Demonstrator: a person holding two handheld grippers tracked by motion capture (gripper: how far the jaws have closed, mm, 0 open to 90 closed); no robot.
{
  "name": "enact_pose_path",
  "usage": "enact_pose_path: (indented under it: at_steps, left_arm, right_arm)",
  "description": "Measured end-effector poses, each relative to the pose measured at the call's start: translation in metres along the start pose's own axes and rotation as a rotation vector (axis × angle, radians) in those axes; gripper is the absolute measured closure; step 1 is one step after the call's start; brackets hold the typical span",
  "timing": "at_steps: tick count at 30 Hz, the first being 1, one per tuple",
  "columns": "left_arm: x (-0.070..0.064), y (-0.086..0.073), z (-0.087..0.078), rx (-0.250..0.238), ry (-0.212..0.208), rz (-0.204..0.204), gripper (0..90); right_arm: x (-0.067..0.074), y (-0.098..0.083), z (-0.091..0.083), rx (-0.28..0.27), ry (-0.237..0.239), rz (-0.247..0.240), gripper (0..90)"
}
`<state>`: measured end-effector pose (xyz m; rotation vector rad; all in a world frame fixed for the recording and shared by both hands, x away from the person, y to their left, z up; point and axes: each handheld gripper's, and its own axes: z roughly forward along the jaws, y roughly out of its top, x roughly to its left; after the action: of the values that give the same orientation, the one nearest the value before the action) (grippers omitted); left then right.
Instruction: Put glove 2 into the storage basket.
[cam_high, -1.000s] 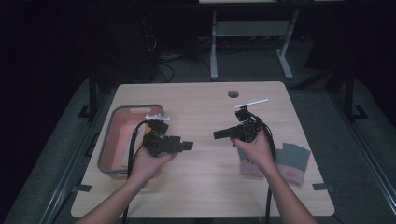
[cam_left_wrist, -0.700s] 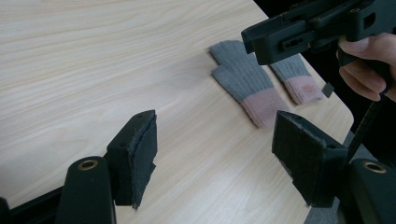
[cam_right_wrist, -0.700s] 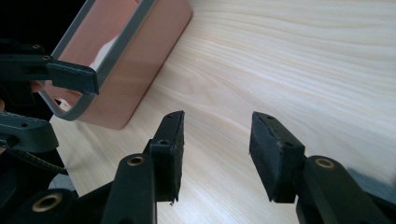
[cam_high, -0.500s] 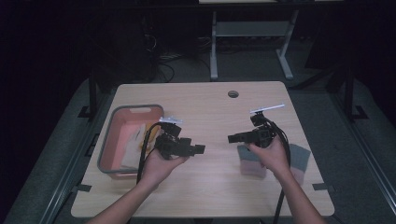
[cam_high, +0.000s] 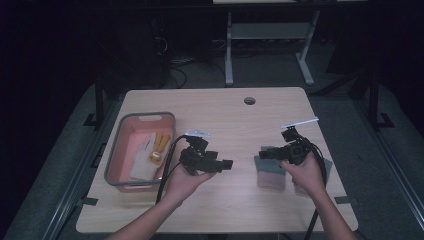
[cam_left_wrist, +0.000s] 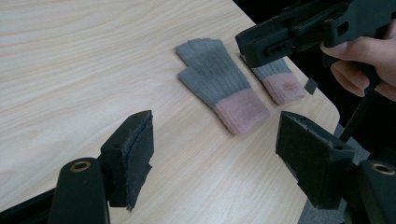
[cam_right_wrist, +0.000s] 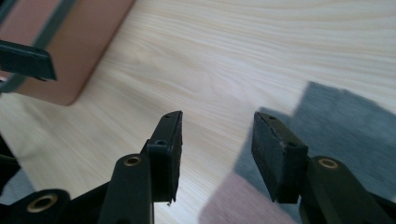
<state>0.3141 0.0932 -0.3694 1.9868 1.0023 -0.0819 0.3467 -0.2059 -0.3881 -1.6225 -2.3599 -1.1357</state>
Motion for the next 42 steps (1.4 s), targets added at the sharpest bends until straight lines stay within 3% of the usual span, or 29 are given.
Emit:
enact_pose_path:
  at_steps: [12,16,27,39,42]
  left_arm:
    - [-0.009,-0.004,0.017,0.012,-0.022,0.02,27.3]
    - [-0.01,-0.006,0.02,0.009,-0.024,0.018,27.4]
    - [-0.015,-0.012,0.034,0.018,-0.031,0.024,27.2]
    - [-0.017,-0.014,0.033,0.009,-0.032,0.033,26.7]
    - [-0.017,-0.015,0.034,0.019,-0.034,0.039,26.4]
  right_arm:
    - [-0.018,-0.017,-0.011,0.008,-0.077,-0.004,52.5]
    - [-0.026,-0.026,-0.016,0.021,-0.118,0.005,52.6]
    - [-0.045,-0.047,-0.028,0.016,-0.169,0.056,52.9]
    - [-0.064,-0.066,-0.038,0.017,-0.247,0.076,54.0]
    - [-0.071,-0.073,-0.041,0.022,-0.288,0.081,54.4]
